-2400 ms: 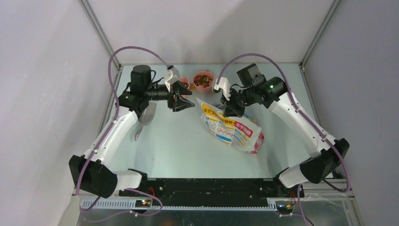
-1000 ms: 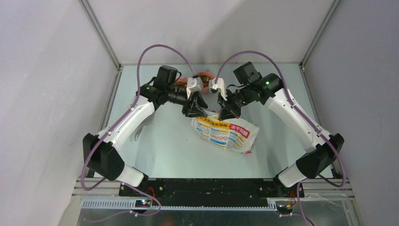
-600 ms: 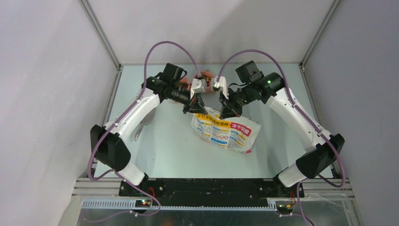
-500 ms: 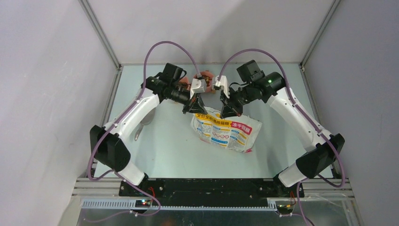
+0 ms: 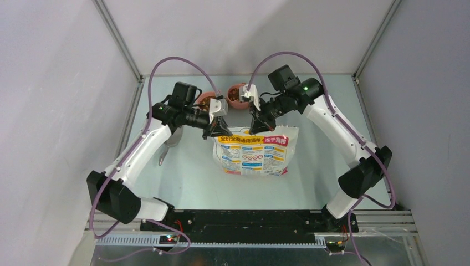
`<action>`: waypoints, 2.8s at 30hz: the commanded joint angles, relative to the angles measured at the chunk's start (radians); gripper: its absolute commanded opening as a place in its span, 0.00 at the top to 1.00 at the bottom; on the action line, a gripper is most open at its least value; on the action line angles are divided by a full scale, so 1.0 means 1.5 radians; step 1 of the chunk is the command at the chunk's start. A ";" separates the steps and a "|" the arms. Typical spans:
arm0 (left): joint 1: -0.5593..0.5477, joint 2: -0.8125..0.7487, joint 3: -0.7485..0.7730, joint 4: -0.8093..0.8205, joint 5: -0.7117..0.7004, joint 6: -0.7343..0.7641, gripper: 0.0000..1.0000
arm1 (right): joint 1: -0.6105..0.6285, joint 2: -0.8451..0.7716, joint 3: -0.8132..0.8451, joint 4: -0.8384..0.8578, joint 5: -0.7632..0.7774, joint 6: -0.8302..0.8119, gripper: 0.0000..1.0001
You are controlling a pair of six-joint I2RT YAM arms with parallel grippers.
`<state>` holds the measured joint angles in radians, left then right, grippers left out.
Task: Serve the pet food
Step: Close the pet food bag at the center of the board.
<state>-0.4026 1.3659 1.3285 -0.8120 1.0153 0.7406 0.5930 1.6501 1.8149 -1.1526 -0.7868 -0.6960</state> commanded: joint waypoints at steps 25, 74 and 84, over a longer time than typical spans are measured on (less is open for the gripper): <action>0.106 -0.029 -0.029 0.054 -0.032 -0.041 1.00 | -0.225 -0.203 -0.094 -0.115 0.135 -0.019 0.90; 0.165 -0.014 0.036 0.225 -0.057 -0.102 1.00 | 0.089 0.141 0.141 0.253 0.163 0.329 0.43; 0.206 0.035 0.087 0.258 -0.004 -0.104 1.00 | 0.077 0.226 0.257 0.204 0.104 0.317 0.47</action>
<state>-0.1360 1.4227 1.3270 -0.6136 0.9802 0.5644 0.7170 1.9549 2.1010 -0.8097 -0.5728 -0.2001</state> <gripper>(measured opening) 0.014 0.509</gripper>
